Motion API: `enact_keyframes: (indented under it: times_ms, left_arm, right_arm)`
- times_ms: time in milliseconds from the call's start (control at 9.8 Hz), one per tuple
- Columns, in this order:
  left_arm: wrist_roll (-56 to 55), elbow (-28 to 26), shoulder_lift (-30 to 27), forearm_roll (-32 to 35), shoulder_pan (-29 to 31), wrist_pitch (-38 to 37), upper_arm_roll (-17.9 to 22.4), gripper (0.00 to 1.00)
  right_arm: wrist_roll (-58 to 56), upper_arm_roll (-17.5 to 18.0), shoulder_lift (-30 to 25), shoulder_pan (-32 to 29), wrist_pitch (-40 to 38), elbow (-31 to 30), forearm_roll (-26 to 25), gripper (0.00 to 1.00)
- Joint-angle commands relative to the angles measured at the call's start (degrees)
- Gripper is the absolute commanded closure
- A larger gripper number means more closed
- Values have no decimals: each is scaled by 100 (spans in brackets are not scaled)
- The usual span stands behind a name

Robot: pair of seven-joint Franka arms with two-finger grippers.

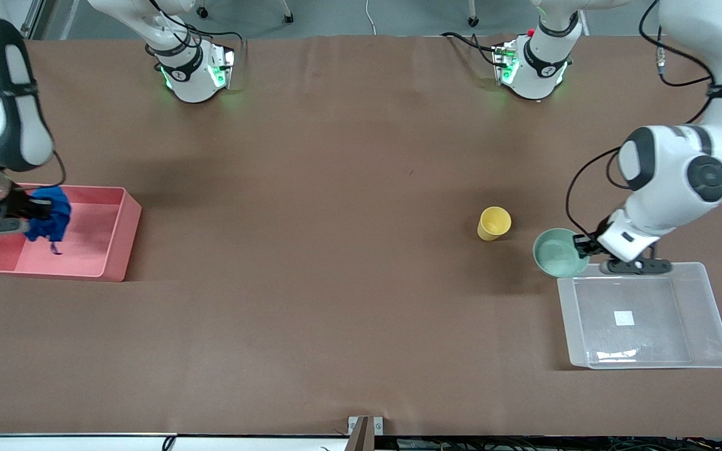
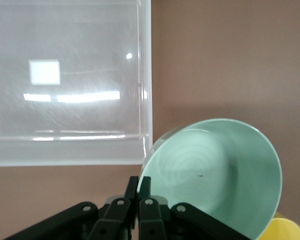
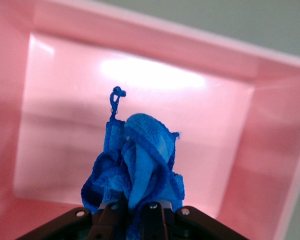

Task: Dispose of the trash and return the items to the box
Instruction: 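Release the bag in the bin while the left gripper lowers the bowl into the box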

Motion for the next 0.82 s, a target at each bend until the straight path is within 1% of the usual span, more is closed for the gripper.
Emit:
enact_keyframes:
  times_ms: [0, 102, 204, 306, 408, 510, 612, 714]
  left_arm:
    - [346, 1135, 587, 33, 270, -670, -23, 100]
    - [678, 1671, 955, -2, 506, -829, -31, 100]
    - [786, 2085, 1263, -54, 587, -952, -31, 100]
    - [883, 2463, 1580, -63, 666, -1032, -31, 100]
    - [1006, 2667, 1887, -29, 684, -1033, -23, 100]
    - [1242, 2887, 2221, -28, 719, -1024, 4, 100]
    - [1496, 3107, 2485, -20, 841, -1015, 13, 100]
    - [1656, 3178, 2592, -28, 921, -998, 13, 100]
  right_arm:
    - [-3, 64, 322, 107, 228, -63, 499, 91]
    - [-12, 73, 498, 221, 237, -37, 711, 72]
    - [5, 134, 595, 240, 237, -10, 792, 42]
    - [32, 195, 579, 249, 168, 16, 862, 0]
    - [32, 196, 526, 266, 98, 86, 863, 0]
    - [32, 196, 369, 266, -417, 339, 863, 0]
    - [84, 196, 89, 266, -1344, 794, 863, 0]
    - [459, 213, -96, 266, -2467, 1477, 854, 0]
